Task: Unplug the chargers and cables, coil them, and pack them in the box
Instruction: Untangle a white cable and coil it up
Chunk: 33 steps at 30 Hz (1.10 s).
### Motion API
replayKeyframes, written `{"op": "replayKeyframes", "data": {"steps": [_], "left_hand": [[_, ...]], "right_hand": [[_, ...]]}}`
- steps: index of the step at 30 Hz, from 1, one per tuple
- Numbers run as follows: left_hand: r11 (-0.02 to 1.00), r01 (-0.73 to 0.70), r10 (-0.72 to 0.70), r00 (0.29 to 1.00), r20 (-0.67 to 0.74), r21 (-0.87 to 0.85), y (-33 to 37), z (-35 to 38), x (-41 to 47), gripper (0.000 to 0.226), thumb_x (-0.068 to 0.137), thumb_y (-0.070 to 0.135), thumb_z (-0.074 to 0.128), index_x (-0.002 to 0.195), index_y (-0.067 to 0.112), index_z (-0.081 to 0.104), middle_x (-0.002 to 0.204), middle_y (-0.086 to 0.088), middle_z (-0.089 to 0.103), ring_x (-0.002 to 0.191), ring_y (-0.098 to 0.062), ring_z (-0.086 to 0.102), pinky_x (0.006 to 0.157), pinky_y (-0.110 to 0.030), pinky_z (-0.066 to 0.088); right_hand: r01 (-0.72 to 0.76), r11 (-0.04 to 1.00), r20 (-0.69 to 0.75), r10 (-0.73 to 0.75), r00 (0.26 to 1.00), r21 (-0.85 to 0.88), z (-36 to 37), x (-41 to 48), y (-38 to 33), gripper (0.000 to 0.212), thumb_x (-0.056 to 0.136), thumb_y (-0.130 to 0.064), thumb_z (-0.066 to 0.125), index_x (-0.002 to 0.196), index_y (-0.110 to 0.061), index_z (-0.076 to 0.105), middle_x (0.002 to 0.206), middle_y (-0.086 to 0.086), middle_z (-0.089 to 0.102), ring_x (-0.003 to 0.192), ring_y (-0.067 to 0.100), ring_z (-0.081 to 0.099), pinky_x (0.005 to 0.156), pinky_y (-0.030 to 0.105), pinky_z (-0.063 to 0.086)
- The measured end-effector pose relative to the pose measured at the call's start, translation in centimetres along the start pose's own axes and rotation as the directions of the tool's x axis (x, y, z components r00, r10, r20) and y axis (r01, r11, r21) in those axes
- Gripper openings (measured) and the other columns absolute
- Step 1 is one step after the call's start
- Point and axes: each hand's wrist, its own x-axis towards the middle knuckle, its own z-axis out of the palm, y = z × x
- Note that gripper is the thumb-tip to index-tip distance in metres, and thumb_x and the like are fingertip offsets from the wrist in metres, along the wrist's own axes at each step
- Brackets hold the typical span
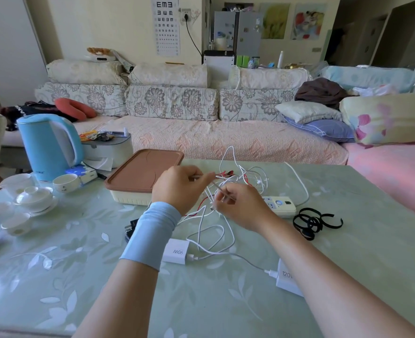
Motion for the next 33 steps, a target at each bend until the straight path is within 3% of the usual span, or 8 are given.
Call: {"op": "replayKeyframes", "data": {"steps": [3, 7, 11, 14, 19, 23, 30, 33], "left_hand": [[0.899, -0.125, 0.048, 0.981, -0.189, -0.419, 0.3, 0.1, -0.3, 0.040, 0.083, 0.043, 0.064, 0.051, 0.023, 0.052, 0.042, 0.009, 0.036, 0.047, -0.006, 0.029, 0.050, -0.025, 0.026], [0.790, -0.254, -0.015, 0.902, -0.432, -0.558, 0.6, -0.8, -0.3, 0.046, 0.088, 0.033, 0.058, 0.052, 0.017, 0.036, 0.049, 0.008, 0.025, 0.053, -0.007, 0.023, 0.049, -0.027, 0.021], [0.865, -0.216, -0.081, 0.830, -0.552, -0.453, 0.0, -1.1, 0.1, 0.046, 0.095, 0.030, 0.053, 0.055, 0.025, 0.029, 0.051, 0.000, 0.031, 0.051, -0.009, 0.030, 0.052, -0.029, 0.027], [0.964, 0.024, -0.175, 0.808, -0.563, -0.266, -1.9, -1.2, 1.2, 0.042, 0.093, 0.043, 0.046, 0.062, 0.015, 0.045, 0.058, -0.001, 0.045, 0.063, -0.027, 0.043, 0.061, -0.037, 0.036], [0.994, 0.089, -0.043, 0.866, -0.498, 0.069, -3.5, -0.2, 1.2, 0.037, 0.076, 0.002, 0.048, 0.108, 0.013, 0.065, 0.106, -0.015, 0.062, 0.100, -0.036, 0.050, 0.089, -0.038, 0.036], [0.929, -0.271, 0.172, 0.918, -0.356, -0.250, 0.5, 0.6, -0.3, 0.048, 0.077, -0.008, 0.035, 0.110, 0.013, 0.062, 0.096, -0.004, 0.069, 0.087, -0.017, 0.065, 0.083, -0.016, 0.046], [0.858, 0.185, -0.035, 0.952, 0.305, -0.479, 1.7, 1.3, -0.7, 0.022, 0.099, 0.010, 0.048, 0.116, 0.009, 0.061, 0.074, -0.003, 0.070, 0.041, -0.022, 0.058, 0.046, -0.035, 0.054], [0.824, 0.191, -0.035, 0.957, 0.289, -0.533, 0.8, 1.2, -0.3, 0.033, 0.099, -0.004, 0.035, 0.105, 0.002, 0.066, 0.070, -0.002, 0.062, 0.041, -0.014, 0.054, 0.049, -0.030, 0.051]], "right_hand": [[0.002, 0.999, -0.014, -0.003, 1.000, -0.042, 0.1, 0.2, 0.5, 0.012, 0.078, -0.032, 0.063, 0.072, -0.021, 0.067, 0.075, -0.008, 0.070, 0.078, 0.010, 0.064, 0.080, 0.033, 0.052], [-0.068, 0.995, 0.030, 0.066, 0.997, 0.068, 0.0, 0.7, 0.9, 0.012, 0.089, -0.025, 0.065, 0.078, -0.031, 0.066, 0.084, -0.009, 0.072, 0.085, 0.008, 0.065, 0.087, 0.032, 0.048], [-0.032, 0.977, -0.081, 0.050, 0.996, 0.209, -0.3, 1.2, 0.6, 0.016, 0.094, -0.024, 0.063, 0.080, -0.030, 0.067, 0.072, -0.007, 0.072, 0.073, 0.025, 0.067, 0.073, 0.037, 0.051], [0.133, 0.964, -0.333, -0.050, 0.942, 0.230, -1.3, 1.4, -0.7, 0.015, 0.096, -0.019, 0.060, 0.098, -0.025, 0.074, 0.079, -0.017, 0.071, 0.071, -0.004, 0.064, 0.070, 0.021, 0.048], [0.352, 0.936, -0.491, -0.297, 0.819, 0.021, -3.1, 1.4, -2.6, 0.020, 0.092, -0.017, 0.062, 0.106, -0.017, 0.077, 0.086, -0.001, 0.071, 0.081, 0.013, 0.065, 0.075, 0.030, 0.051], [0.364, 0.930, -0.430, -0.351, 0.832, -0.055, -2.8, 1.1, -2.3, 0.018, 0.090, -0.018, 0.069, 0.105, -0.022, 0.077, 0.070, -0.005, 0.050, 0.065, 0.010, 0.050, 0.058, 0.029, 0.040], [0.276, 0.959, -0.344, -0.281, 0.896, -0.065, -3.6, 0.4, -1.1, 0.032, 0.075, 0.004, 0.072, 0.099, -0.018, 0.075, 0.087, -0.006, 0.059, 0.072, -0.001, 0.050, 0.067, 0.010, 0.035], [0.215, 0.958, -0.235, -0.257, 0.937, -0.188, -3.8, 0.3, 0.5, 0.047, 0.070, 0.015, 0.056, 0.095, -0.021, 0.072, 0.091, -0.006, 0.058, 0.078, 0.009, 0.048, 0.068, 0.023, 0.037]]}}
